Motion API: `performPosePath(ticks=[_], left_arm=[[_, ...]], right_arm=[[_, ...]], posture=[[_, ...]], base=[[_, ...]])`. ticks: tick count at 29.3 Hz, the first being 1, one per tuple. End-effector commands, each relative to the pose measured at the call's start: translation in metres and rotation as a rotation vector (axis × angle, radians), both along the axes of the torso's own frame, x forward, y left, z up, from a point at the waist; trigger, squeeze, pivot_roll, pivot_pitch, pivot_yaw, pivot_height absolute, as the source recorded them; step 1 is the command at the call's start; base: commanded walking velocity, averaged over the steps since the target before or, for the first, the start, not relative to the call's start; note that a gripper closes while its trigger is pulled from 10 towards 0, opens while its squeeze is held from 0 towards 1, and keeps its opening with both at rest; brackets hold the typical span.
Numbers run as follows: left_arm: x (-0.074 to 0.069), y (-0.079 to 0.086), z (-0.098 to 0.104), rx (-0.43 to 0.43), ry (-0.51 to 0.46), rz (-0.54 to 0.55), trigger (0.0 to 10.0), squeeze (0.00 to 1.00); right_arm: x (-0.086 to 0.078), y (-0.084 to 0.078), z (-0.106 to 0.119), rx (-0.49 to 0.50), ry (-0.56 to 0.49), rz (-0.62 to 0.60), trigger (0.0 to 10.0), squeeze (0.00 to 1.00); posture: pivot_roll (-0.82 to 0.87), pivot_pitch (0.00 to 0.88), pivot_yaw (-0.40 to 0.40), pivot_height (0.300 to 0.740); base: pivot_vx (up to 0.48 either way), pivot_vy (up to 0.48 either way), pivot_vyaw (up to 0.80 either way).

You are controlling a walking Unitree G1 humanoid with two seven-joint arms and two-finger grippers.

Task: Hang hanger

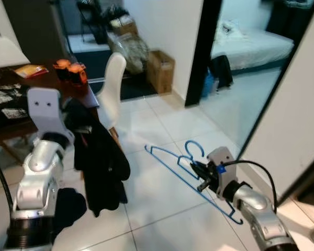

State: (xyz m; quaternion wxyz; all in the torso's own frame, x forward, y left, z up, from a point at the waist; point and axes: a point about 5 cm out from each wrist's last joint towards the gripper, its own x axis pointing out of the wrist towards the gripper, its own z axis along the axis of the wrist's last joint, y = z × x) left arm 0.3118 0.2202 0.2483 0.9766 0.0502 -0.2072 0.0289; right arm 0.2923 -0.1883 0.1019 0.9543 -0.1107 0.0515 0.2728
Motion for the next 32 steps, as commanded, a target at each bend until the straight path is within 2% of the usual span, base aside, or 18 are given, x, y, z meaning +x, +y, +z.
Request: performPosePath(ticks=[1,4,8,12,23,28,32], left_arm=[[-0.001,0.008,0.004,0.000,-0.005,0.031,10.0,0.00],[0.005,0.009,0.019,0.019,-0.044,0.022,10.0,0.00],[0.008,0.008,0.028,0.031,-0.064,0.024,10.0,0.00],[0.009,0.007,0.032,0.037,-0.072,0.027,10.0,0.00],[0.010,0.011,0.061,0.066,-0.142,0.043,10.0,0.00],[0.010,0.012,0.065,0.071,-0.153,0.051,10.0,0.00],[0.011,0.015,0.074,0.081,-0.176,0.064,10.0,0.00]], right_arm=[[0.001,0.006,0.003,0.026,-0.016,0.023,10.0,0.00],[0.001,0.005,0.005,0.069,-0.025,0.008,10.0,0.00],[0.000,0.006,0.005,0.068,-0.029,0.015,10.0,0.00],[0.000,0.005,0.006,0.073,-0.035,0.009,10.0,0.00],[0.001,0.006,0.005,0.089,-0.033,0.012,10.0,0.00],[0.001,0.007,0.006,0.086,-0.035,0.024,10.0,0.00],[-0.001,0.009,0.005,0.085,-0.033,0.052,10.0,0.00]], posture=[[0.00,0.001,-0.019,0.740],[0.00,0.000,-0.016,0.740],[0.00,0.000,-0.015,0.740],[0.00,0.000,-0.013,0.740],[0.00,0.000,-0.014,0.740],[0.00,0.000,-0.013,0.740],[0.00,0.000,-0.013,0.740]], base=[[0.292,0.000,0.74],[0.299,0.000,0.18],[0.307,0.000,0.00],[0.324,0.000,0.00],[0.468,0.000,0.00],[0.480,0.000,0.00],[0.480,0.000,0.78]])
